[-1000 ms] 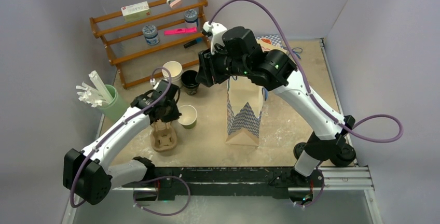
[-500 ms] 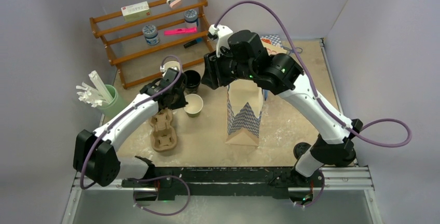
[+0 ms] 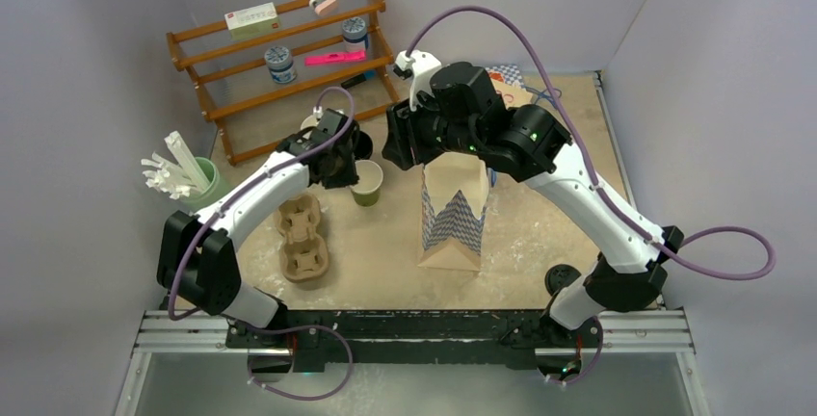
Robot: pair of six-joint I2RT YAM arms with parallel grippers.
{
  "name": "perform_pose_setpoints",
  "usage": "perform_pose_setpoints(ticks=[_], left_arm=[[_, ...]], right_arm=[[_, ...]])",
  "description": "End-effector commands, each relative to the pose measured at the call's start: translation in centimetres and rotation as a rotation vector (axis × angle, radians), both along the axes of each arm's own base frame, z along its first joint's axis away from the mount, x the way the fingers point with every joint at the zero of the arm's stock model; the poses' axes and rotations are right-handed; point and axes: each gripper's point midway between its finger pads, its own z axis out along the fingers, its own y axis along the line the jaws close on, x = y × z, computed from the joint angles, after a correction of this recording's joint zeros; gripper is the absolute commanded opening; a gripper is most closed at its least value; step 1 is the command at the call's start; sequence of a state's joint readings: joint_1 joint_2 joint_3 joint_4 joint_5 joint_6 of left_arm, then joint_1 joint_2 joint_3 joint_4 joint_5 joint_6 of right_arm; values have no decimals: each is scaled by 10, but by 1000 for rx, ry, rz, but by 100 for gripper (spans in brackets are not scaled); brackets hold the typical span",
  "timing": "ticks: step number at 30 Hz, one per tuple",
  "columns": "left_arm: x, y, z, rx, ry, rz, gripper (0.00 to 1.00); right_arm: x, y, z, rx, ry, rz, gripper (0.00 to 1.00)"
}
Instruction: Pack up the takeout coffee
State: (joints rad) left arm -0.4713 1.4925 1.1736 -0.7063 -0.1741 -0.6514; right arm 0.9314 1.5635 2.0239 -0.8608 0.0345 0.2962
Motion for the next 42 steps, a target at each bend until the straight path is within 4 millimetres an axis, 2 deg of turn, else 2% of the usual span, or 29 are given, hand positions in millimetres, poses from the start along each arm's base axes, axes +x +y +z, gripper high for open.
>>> perform_pose_setpoints(ticks=[1, 4, 6, 10, 14, 17, 21, 27, 35, 42], left_arm=[[0, 2, 26, -1, -14, -26, 35], [-12, 9, 38, 8, -14, -26, 48], [-23, 17, 43, 23, -4, -19, 53], [-43, 37, 44, 35, 14, 4, 52], [-53, 63, 32, 53, 11, 27, 48], [-52, 74, 27, 85, -10, 23, 50], [-45, 88, 19, 164, -33, 36, 51], [-38, 81, -4, 149, 10, 14, 52], [-41, 81, -32, 153, 78, 19, 53], [-41, 86, -44, 181, 115, 29, 40]], right_arm=[[-4, -1, 14, 32, -34, 19, 54], [-5, 5, 14, 45, -28, 39, 54], [-3, 9, 17, 64, -34, 37, 54], [-13, 26, 14, 86, -14, 135, 53], [-26, 43, 2, 81, 8, 195, 52], [-35, 52, -1, 96, 24, 228, 51], [-38, 54, -1, 105, 30, 235, 51], [-40, 49, -5, 91, 37, 228, 50], [-42, 43, -4, 98, 36, 216, 49], [-41, 41, -3, 97, 30, 205, 47]])
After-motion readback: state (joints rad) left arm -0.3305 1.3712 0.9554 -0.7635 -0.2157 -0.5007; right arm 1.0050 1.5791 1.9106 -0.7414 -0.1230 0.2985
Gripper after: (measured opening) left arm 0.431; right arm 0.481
